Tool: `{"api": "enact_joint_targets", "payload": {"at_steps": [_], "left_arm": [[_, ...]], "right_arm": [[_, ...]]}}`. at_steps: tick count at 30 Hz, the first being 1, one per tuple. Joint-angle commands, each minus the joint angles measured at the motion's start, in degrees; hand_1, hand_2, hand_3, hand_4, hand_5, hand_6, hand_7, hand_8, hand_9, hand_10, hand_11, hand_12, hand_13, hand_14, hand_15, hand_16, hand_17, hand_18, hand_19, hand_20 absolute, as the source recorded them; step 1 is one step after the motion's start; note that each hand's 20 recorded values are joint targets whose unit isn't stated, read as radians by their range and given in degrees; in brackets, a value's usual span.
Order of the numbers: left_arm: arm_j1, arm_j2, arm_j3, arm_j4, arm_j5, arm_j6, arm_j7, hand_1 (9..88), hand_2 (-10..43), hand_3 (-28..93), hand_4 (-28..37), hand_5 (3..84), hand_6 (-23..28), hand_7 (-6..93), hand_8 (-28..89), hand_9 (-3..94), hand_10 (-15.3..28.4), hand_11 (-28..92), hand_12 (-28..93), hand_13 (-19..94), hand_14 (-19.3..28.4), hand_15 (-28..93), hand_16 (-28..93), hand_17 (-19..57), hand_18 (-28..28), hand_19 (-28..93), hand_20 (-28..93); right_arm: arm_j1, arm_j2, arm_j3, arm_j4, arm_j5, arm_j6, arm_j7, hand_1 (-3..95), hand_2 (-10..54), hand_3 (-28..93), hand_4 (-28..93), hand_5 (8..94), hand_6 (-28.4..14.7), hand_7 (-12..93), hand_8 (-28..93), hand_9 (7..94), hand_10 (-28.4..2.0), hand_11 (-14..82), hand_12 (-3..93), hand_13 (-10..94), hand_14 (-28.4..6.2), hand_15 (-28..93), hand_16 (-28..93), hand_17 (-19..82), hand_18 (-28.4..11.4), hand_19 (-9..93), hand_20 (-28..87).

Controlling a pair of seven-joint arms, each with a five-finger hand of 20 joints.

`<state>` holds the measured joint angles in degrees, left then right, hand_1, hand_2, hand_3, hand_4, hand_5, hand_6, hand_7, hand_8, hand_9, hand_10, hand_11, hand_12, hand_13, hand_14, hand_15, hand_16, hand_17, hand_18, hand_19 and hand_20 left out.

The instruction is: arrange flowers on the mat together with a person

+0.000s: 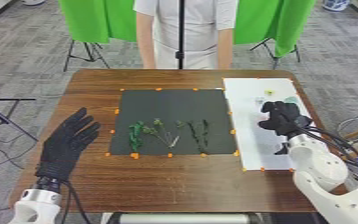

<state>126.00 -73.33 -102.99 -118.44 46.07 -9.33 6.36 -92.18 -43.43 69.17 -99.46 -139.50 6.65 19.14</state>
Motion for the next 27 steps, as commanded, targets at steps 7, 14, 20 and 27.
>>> {"api": "enact_joint_targets", "payload": {"at_steps": [7, 14, 20, 27], "left_arm": [[0.27, -0.79, -0.34, 0.25, -0.20, -0.38, -0.21, 26.4, 2.4, 71, -25.2, 32.7, 2.9, 19.7, -10, 26.4, 11.9, 20, 18, 24, 14.4, 27, 1, -8.8, 22.6, 45, 10], [0.33, -1.22, -0.52, 0.26, -0.03, -0.55, -0.49, 26.4, 2.4, 71, -25.2, 32.8, 3.0, 19.6, -9, 26.5, 11.9, 21, 18, 24, 14.4, 27, 1, -8.8, 22.7, 45, 10], [0.58, -1.51, -0.80, 0.00, 0.18, -0.56, -0.48, 26.4, 2.5, 71, -25.1, 32.8, 2.9, 19.6, -9, 26.4, 11.9, 20, 18, 24, 14.3, 27, 1, -8.8, 22.6, 45, 10], [1.23, 0.00, -2.28, -0.07, -0.10, 0.03, -0.40, 26.4, 2.5, 71, -25.1, 32.9, 3.0, 19.5, -9, 26.4, 11.9, 20, 18, 24, 14.4, 27, 1, -8.8, 22.6, 45, 10]], "right_arm": [[4.19, -0.24, -4.41, 3.49, -5.36, 0.43, 4.92, 49.5, -9.5, 76, -28, 51.0, 0.2, 55, 0, 66.3, -7.4, 28.4, 44.2, 73, -4.5, 79, 21, 37, -18.2, 87, 36], [5.71, -1.07, -6.43, 4.92, -4.78, 5.13, 2.97, 50.0, -9.5, 75, -28, 57.9, 0.6, 53, 1, 73.3, -7.6, 27.8, 46.3, 76, -4.8, 79, 22, 38, -18.4, 88, 36], [5.49, -1.12, -7.05, 4.34, -4.99, 12.10, 0.53, 52.0, -9.5, 77, -28, 67.9, 1.0, 52, 3, 81.8, -7.8, 26.3, 49.6, 79, -5.4, 79, 23, 40, -19.3, 90, 37], [10.12, -2.20, -10.39, 0.88, -2.83, 17.59, -1.54, 52.1, -9.5, 78, -28, 68.6, 0.9, 51, 3, 82.5, -7.9, 25.4, 50.2, 79, -5.6, 79, 24, 40, -19.5, 90, 37]]}}
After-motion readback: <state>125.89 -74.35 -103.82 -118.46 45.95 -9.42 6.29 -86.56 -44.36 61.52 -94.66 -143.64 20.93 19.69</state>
